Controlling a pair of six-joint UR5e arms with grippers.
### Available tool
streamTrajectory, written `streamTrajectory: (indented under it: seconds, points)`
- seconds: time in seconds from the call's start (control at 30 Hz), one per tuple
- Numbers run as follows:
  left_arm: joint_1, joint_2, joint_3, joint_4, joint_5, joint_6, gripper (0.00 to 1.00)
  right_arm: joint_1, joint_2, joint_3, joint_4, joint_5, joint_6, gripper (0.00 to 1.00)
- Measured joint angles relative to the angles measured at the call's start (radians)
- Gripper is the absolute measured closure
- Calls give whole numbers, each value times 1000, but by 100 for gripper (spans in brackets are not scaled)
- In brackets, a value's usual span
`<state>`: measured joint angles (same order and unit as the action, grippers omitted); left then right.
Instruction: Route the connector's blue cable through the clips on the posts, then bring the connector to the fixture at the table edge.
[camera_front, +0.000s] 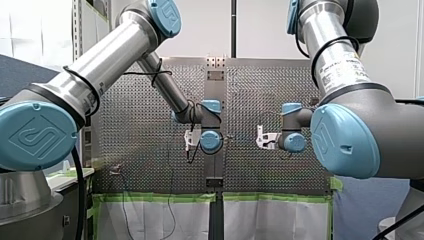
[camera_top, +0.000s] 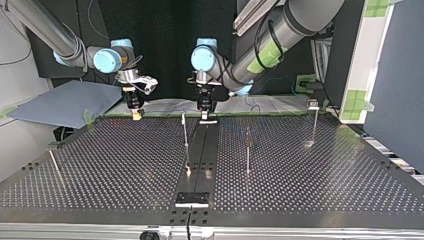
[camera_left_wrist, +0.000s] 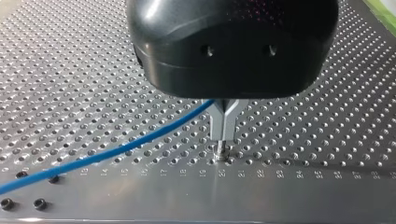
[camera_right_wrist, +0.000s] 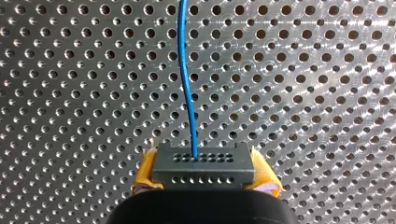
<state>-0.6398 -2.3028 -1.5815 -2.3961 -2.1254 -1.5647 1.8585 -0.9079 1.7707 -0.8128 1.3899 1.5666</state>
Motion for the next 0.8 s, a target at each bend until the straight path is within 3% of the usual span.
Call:
streamTrajectory:
  seconds: [0.5,0.8]
  points:
    - [-1,-2,0,-7,11,-23,100,5,0,-4,7,0,-1,100]
    - [-1,-47,13,-11,16,-34,100,4,0,-5,9,0,-3,100]
